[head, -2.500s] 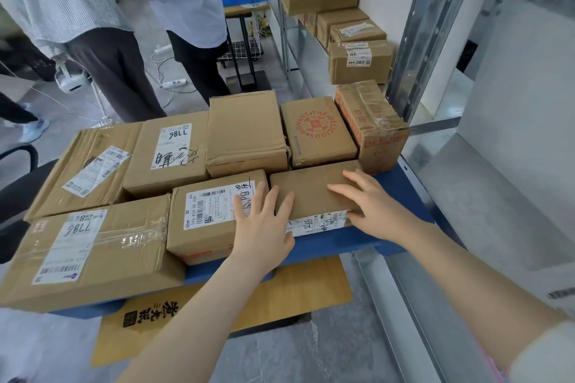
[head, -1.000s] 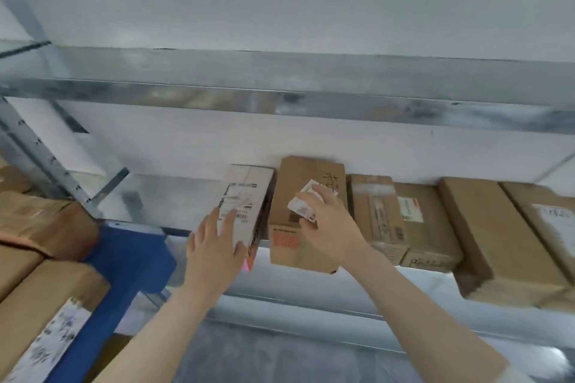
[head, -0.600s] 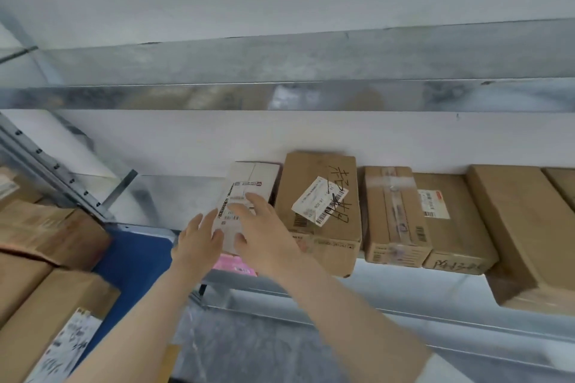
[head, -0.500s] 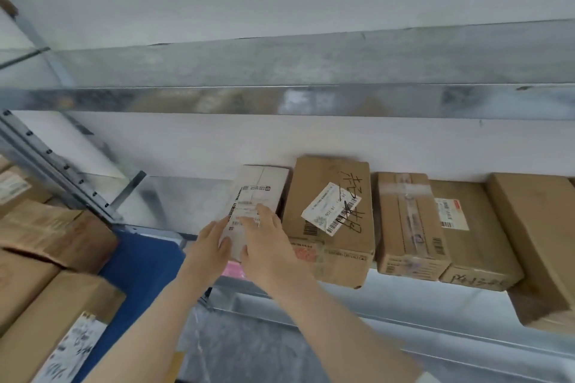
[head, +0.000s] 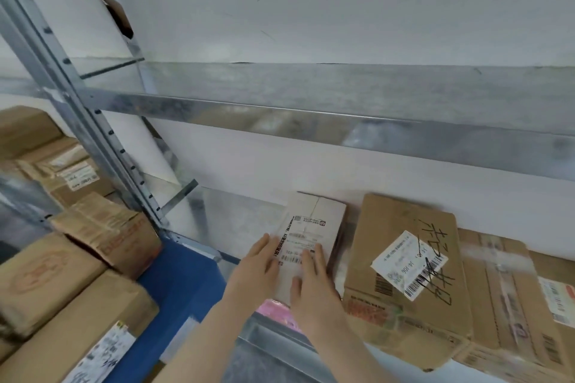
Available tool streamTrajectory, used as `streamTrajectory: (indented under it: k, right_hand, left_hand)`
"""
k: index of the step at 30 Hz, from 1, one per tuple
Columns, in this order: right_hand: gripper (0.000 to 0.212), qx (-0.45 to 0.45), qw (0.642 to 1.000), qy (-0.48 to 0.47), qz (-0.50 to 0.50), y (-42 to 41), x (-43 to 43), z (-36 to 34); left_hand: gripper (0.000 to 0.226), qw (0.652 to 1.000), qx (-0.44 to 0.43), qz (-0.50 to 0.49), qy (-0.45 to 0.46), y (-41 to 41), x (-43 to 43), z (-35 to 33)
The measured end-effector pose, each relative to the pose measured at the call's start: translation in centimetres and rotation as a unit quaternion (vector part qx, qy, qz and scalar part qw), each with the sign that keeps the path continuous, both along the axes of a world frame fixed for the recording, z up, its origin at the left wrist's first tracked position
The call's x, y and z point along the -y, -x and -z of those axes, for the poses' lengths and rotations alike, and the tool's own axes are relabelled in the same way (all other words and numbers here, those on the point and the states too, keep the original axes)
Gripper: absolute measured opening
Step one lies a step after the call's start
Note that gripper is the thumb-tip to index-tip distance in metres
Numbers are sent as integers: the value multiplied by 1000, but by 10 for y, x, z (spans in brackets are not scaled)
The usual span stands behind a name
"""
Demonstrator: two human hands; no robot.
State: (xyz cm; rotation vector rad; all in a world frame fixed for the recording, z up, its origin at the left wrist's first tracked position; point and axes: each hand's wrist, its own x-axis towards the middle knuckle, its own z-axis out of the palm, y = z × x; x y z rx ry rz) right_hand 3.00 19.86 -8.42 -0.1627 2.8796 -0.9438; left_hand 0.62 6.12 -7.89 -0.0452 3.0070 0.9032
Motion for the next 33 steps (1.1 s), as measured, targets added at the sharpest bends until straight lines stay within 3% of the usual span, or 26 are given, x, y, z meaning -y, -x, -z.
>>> streamTrajectory:
  k: [5, 12, 16, 22, 26, 33]
  right_hand:
    - [49, -42, 999, 3, -33, -18, -3, -9]
    - [45, -89, 990, 53, -98, -54, 5, -46]
    - [41, -162, 974, 107, -115, -67, 13, -85]
    - [35, -232, 934, 180, -205, -94, 53, -136]
    - [37, -222, 900, 218, -306, -127, 109, -159]
    - [36, -206, 809, 276, -476, -232, 223, -176]
  left_hand:
    - [43, 998, -41, 7, 45, -30, 7, -12]
    - [43, 989, -120, -64, 56, -81, 18, -50]
    - [44, 978, -169, -108, 60, -104, 23, -86]
    - [53, 950, -218, -200, 102, -166, 56, -146]
    - [51, 917, -222, -294, 155, -232, 95, -178]
    - [50, 850, -195, -455, 178, -378, 168, -196]
